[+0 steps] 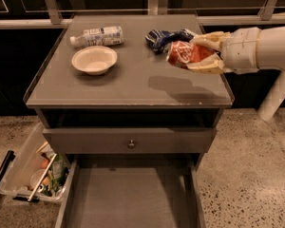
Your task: Pick coke can from middle drawer and place on counter
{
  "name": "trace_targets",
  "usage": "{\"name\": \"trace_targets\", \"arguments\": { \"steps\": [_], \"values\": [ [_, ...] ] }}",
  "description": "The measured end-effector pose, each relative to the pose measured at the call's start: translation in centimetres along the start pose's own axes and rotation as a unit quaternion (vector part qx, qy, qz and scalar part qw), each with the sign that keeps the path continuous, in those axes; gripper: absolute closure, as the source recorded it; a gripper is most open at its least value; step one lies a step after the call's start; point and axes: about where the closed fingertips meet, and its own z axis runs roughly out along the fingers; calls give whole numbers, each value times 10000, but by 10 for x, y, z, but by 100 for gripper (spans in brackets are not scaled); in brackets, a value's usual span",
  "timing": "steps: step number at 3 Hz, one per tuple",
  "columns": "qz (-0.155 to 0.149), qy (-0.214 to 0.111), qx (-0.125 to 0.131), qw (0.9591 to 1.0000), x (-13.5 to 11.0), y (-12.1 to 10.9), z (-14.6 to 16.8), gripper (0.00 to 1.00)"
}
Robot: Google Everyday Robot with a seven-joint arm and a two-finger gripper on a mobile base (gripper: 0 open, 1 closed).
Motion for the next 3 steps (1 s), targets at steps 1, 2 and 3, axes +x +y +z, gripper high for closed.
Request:
{"name": "trace_targets", "arguments": {
  "steps": [1,2,3],
  "values": [
    [277,-332,-198,9989,5,-17,35,100],
    [480,-587,-551,9956,3,-18,73,100],
    [579,-677,-894,9920,0,-9,101,100]
  ]
}}
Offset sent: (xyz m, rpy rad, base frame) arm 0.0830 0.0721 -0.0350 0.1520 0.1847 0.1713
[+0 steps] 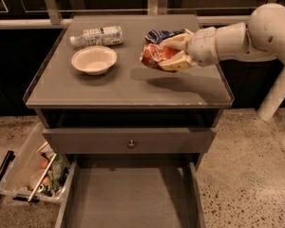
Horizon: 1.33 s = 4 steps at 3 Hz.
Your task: Pick coke can from middle drawer and place on counter
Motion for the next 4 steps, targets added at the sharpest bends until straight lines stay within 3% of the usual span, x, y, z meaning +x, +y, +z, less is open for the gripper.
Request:
{"name": "trace_targets", "arguments": {
  "steps": [2,4],
  "values": [
    [62,208,-245,9995,10,3,23,100],
    [50,656,-99,9978,24,-8,23,100]
  ]
}}
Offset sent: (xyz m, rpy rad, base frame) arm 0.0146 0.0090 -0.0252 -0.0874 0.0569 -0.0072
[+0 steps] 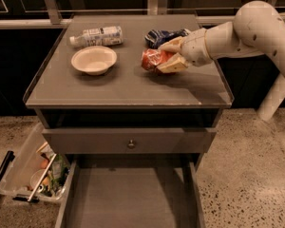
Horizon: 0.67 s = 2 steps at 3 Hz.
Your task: Pick coke can from middle drawer and place on counter
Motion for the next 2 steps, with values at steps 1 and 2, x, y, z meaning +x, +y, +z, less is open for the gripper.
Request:
{"name": "trace_targets", "arguments": {
  "steps": [1,2],
  "values": [
    [1,4,0,10000,0,0,0,81],
    [1,4,0,10000,0,0,0,58]
  ]
}}
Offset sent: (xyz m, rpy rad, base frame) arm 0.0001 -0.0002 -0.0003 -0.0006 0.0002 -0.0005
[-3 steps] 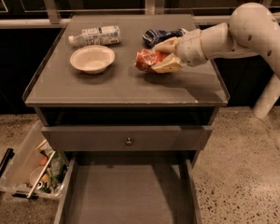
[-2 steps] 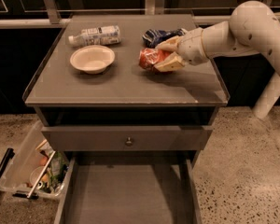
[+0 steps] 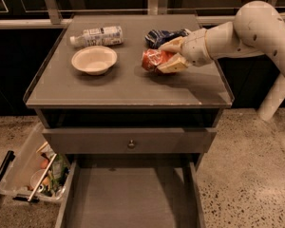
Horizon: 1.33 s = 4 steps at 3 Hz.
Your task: Pick coke can from middle drawer and place on counter
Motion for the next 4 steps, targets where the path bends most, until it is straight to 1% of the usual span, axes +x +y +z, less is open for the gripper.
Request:
{"name": "trace_targets", "arguments": {
  "steps": [2,3,4],
  "values": [
    [0,0,0,10000,0,0,0,12],
    [0,0,-1,10000,0,0,0,0],
    [0,0,-1,10000,0,0,0,0]
  ]
}}
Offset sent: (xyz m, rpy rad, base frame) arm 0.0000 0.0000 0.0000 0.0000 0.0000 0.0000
